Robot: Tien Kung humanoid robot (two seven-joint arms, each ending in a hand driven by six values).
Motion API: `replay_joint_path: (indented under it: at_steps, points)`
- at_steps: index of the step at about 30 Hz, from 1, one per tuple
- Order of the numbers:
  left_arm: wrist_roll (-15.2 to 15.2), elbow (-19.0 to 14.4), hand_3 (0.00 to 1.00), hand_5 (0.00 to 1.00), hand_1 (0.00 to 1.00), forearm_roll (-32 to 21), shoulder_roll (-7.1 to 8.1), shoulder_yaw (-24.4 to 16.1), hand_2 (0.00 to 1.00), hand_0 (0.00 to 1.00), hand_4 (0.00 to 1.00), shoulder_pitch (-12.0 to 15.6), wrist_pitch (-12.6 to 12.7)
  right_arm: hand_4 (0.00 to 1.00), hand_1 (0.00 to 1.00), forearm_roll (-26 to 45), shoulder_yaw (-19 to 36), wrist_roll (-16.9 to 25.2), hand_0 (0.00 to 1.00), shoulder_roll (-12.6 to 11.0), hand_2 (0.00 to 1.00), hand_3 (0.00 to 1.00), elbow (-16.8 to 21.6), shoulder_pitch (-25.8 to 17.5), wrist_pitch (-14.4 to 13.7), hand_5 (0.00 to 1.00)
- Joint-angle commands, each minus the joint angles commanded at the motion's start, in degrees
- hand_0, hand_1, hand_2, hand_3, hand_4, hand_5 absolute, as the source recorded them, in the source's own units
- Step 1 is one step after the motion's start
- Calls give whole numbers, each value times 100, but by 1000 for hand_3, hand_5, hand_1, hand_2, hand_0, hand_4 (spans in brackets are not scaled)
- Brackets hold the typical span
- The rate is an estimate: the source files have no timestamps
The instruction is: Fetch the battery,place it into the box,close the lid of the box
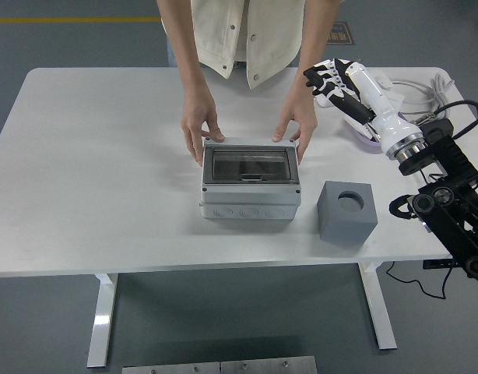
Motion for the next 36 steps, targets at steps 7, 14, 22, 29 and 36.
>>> replay_joint_path:
  at_steps: [7,14,22,29,36]
  points:
    - [-5,0,599,341,721,57,-14,-63,625,647,617,9,-6,975,476,1121,294,838,540,5,522,562,-174,-395,-276,921]
    - [-7,0,599,343,721,118,-20,-155,626,647,617,37,-6,918,460,2243,434,1096,522,-10,494,534,-278,-704,-141,812]
    - [-7,0,599,343,721,172,-17,-230,626,647,617,53,-6,914,461,2764,379,1134,528,57,502,542,-351,-856,-128,808]
    - [-18,0,599,343,721,205,30,-249,626,647,617,37,-6,907,468,2765,378,1111,533,63,505,547,-365,-929,-113,799]
    - [-31,0,600,343,721,171,54,-227,626,647,617,60,-1,907,472,2741,451,1037,537,74,507,552,-348,-1018,-52,799]
